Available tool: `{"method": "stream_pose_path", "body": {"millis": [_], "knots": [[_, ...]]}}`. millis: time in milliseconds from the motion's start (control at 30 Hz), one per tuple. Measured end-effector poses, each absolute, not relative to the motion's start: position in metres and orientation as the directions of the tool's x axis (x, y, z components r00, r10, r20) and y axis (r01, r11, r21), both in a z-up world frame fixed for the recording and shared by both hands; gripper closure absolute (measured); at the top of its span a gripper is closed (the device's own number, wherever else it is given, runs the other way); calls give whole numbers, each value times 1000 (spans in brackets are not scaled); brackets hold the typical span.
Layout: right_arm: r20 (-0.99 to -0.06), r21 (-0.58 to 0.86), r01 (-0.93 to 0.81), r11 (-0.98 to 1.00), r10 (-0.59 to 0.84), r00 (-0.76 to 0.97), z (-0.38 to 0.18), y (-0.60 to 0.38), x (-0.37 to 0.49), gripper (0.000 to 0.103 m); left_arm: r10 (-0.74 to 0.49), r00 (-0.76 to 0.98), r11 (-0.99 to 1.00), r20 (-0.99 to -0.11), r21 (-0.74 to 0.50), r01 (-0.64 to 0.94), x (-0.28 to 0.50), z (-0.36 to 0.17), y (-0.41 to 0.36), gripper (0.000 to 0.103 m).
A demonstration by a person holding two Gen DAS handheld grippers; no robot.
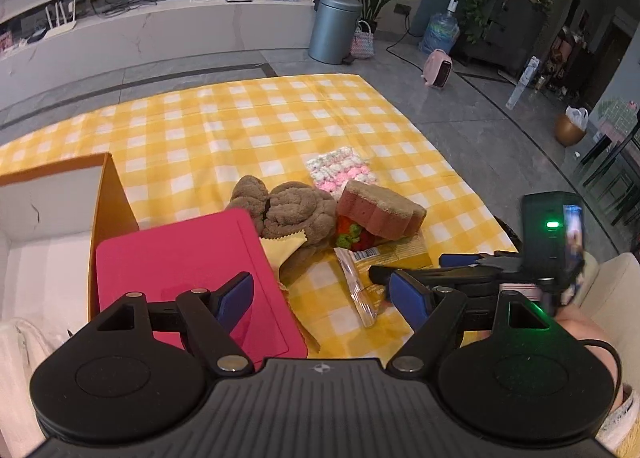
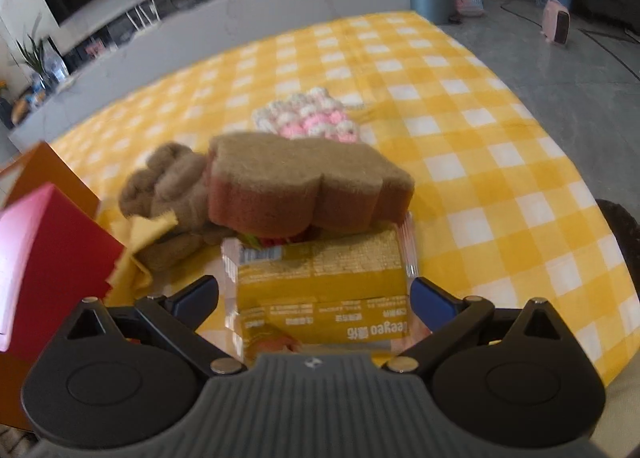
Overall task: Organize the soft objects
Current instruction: 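Grasp the yellow snack packet with the right tool, then grasp the brown sponge with the left tool while the right tool holds the packet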
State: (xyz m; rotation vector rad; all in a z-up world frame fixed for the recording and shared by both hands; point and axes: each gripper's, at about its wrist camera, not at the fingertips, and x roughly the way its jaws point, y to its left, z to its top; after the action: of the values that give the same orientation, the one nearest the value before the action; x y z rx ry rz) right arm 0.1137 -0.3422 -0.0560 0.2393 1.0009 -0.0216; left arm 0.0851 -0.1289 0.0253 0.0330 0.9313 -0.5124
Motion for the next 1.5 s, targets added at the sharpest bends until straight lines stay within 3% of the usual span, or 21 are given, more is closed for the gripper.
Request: {"method": "stream_pose_path", "body": {"millis": [133,433,633,867,1167,1333,1500], "knots": [[-866,88,115,989,20,499,-69,-330,127,3,-409,490,879,-770,-187,439,86,26,-129,12],[-888,35,113,993,-21,459,-86,-328,139,2,-407,500,881,-765,-184,436,80,35,-123,12],[-887,49,112,993,-8,461,-87,-332,139,2,-404,509,885,-760,-186,426,80,40,-118,12],[-894,65,46,997,38,446,-81,-329,127,11,-428,503,875,-751,-204,439,88,39,-121,12],[-892,83,34,996,59,448,-74,-329,113,12,-485,384,822,-785,-259,508,133,19,-183,12],[-894,115,95,989,61,444,-77,-338,112,12,-499,345,834,-795,-332,440,167,-5,-201,19],[-879,151,145,978,66,471,-73,-345,106,12,-588,254,793,-768,-485,368,197,-33,-206,19]]}}
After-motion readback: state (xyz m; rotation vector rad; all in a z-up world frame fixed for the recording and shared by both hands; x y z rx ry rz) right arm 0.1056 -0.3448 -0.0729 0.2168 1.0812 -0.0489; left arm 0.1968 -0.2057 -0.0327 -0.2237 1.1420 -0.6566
